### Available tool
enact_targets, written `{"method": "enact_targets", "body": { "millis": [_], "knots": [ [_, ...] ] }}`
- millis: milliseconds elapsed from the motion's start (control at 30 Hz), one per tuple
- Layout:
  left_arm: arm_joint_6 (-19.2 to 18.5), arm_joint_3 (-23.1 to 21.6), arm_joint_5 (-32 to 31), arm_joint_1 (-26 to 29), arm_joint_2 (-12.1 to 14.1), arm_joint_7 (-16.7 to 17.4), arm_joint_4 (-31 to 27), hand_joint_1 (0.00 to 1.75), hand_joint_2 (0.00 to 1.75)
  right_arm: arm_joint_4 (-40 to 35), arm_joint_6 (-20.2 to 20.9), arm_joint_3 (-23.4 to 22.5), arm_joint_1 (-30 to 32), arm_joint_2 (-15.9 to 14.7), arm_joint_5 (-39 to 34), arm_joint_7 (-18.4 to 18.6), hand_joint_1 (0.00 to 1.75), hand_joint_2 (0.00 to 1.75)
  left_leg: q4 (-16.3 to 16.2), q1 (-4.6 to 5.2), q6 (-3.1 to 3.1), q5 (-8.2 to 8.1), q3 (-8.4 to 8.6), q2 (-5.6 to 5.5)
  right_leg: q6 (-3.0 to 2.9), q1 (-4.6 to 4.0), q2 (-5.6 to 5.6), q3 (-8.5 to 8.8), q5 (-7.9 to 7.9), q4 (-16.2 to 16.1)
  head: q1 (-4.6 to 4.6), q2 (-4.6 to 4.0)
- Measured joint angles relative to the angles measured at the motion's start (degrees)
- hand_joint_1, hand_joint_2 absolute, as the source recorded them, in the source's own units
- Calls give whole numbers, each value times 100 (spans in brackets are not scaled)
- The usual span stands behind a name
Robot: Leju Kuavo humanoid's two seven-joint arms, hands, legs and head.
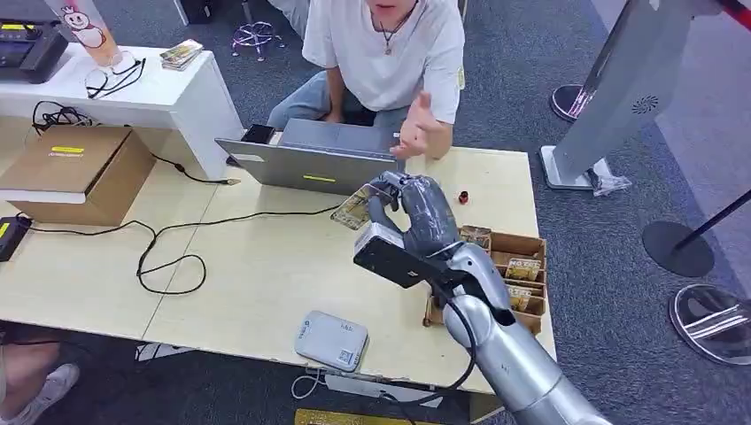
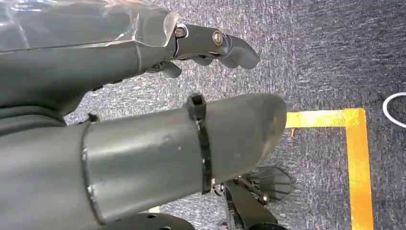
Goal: Pass the card to the sensor for recognition and then transmit it.
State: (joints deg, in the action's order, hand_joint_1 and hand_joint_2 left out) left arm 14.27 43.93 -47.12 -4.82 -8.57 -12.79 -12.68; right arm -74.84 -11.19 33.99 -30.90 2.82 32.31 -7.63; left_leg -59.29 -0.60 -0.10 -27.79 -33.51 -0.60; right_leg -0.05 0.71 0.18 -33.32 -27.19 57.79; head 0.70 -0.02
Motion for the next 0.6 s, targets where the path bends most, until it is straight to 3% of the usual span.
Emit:
{"method": "enact_targets", "body": {
  "millis": [467,600],
  "knots": [
    [48,0,7,33,-28,-46,0,0,0,20,-1514,-273,0,92,1892,315,175,175,0,0,0,0,0,0,0,0,-1,0,0,0,0,0],
    [52,0,4,35,-31,-48,2,0,0,109,-1768,-336,1,138,2353,389,175,175,0,0,0,0,0,-1,0,0,-1,0,0,0,-2,0]
  ]
}}
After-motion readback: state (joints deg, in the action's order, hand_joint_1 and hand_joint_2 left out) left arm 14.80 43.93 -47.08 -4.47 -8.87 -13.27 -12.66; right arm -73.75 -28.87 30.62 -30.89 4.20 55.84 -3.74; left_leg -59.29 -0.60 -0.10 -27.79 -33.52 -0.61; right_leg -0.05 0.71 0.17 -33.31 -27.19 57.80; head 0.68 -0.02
